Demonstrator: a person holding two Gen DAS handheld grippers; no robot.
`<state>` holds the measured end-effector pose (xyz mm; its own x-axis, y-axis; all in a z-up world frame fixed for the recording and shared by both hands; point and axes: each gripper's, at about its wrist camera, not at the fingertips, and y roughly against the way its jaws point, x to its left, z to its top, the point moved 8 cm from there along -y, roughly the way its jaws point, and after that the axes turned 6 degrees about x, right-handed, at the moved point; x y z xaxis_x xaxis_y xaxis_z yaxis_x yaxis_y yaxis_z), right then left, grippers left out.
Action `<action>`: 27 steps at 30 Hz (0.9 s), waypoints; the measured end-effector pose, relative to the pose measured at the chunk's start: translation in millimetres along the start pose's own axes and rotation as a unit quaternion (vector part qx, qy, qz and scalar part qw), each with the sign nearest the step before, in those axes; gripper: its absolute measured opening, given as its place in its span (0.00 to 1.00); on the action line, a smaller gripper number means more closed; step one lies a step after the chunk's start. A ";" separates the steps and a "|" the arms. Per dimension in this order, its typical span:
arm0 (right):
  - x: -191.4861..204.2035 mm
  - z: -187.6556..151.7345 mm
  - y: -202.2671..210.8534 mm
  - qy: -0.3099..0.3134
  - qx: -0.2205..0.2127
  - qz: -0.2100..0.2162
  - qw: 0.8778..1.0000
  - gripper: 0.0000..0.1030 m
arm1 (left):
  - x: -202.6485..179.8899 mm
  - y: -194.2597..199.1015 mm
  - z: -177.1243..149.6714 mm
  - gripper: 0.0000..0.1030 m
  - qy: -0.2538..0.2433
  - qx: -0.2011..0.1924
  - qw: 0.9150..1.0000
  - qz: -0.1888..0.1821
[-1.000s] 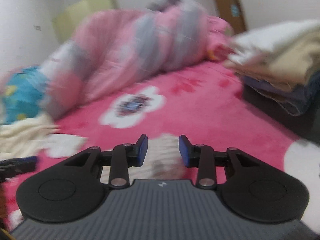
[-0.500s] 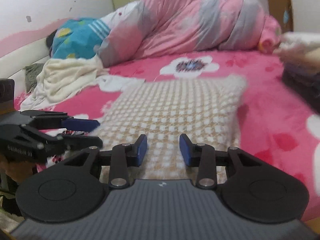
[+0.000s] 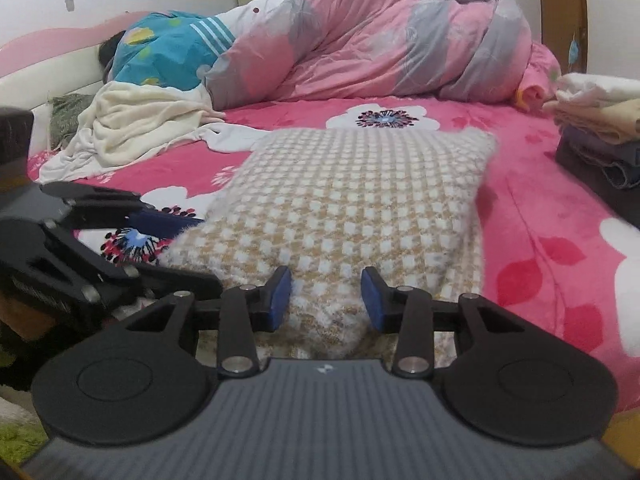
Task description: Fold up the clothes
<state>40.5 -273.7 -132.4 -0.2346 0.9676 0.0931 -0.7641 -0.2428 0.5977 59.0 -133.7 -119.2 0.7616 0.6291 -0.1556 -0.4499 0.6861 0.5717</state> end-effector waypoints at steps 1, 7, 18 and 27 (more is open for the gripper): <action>-0.9 -1.1 0.7 -0.002 -0.001 0.001 1.000 0.37 | 1.7 7.3 3.7 0.64 0.008 -0.015 1.000 -0.004; 0.6 -6.5 3.9 -0.009 -0.013 -0.005 1.000 0.37 | 34.7 -15.7 44.1 0.64 0.057 -0.038 0.997 0.018; 2.1 33.0 30.4 0.019 -0.025 -0.038 0.999 0.39 | 61.0 -48.1 29.6 0.65 0.091 -0.037 0.995 0.033; -43.7 31.6 -45.4 -0.052 -0.008 -0.057 0.997 0.39 | 63.7 -48.4 24.2 0.66 0.087 -0.048 0.995 0.029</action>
<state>104.5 -302.8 -138.4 -0.0821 0.9908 0.1076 -0.7914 -0.1304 0.5972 140.5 -135.6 -137.3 0.6455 0.7158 -0.2664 -0.5392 0.6741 0.5048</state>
